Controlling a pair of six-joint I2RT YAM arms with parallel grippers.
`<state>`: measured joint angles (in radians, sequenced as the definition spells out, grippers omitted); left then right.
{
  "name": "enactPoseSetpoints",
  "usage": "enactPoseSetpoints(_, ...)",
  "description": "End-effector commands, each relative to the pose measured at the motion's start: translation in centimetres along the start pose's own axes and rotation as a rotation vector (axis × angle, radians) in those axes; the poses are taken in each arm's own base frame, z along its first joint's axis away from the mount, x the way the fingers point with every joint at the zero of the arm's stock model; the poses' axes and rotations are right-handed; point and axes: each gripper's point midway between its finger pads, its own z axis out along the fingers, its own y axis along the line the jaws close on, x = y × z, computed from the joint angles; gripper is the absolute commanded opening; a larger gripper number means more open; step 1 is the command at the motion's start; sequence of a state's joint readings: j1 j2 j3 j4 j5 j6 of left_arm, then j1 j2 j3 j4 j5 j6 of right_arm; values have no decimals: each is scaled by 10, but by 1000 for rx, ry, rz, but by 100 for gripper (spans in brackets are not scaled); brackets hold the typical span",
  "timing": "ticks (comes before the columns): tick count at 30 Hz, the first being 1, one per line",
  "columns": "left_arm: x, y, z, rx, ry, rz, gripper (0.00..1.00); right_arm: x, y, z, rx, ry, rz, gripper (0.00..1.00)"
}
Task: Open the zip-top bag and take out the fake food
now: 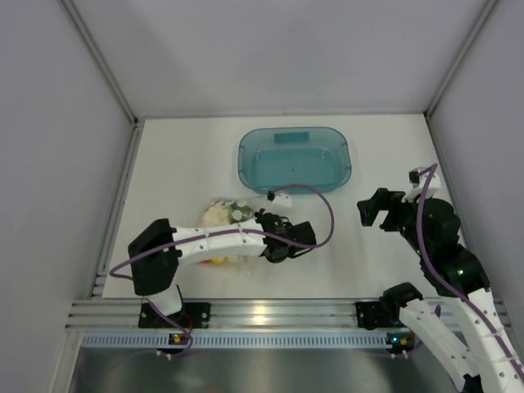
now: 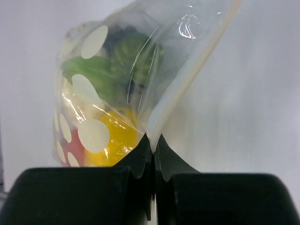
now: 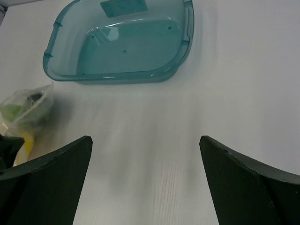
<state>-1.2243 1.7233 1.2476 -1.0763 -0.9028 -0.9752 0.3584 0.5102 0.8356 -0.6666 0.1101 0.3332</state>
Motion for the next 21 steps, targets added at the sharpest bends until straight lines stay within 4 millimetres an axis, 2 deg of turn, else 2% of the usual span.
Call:
enactPoseSetpoints(1,-72,28,-30,38,-142,-235,0,-6,15,1,-81,-32,-15,99)
enactPoseSetpoints(3,-99,43,-41,48,-191,-349,0,-2,20,3,-110,-18,-22,99)
enactPoseSetpoints(5,-113,53,-48,51,-221,-428,0,0,22,6,-124,-7,-29,100)
enactPoseSetpoints(6,-125,60,-56,62,-249,-483,0,4,30,5,-176,12,-33,100)
enactPoseSetpoints(9,-144,74,-69,85,-282,-612,0,7,47,5,-273,20,-34,99)
enactPoseSetpoints(11,-154,80,-74,99,-295,-696,0,6,58,6,-337,9,-36,100)
enactPoseSetpoints(13,-162,88,-82,122,-310,-784,0,13,77,2,-457,28,-35,99)
enactPoseSetpoints(14,-165,90,-86,139,-313,-857,0,7,87,0,-517,2,-41,99)
enactPoseSetpoints(15,-167,98,-90,152,-319,-911,0,11,103,-8,-623,19,-53,98)
enactPoseSetpoints(17,-171,106,-95,176,-327,-1038,0,19,117,-11,-728,55,-61,97)
enactPoseSetpoints(18,-171,113,-99,192,-330,-1090,0,17,131,-22,-836,53,-76,97)
enactPoseSetpoints(21,-176,122,-107,235,-326,-1229,0,16,146,-26,-932,81,-88,96)
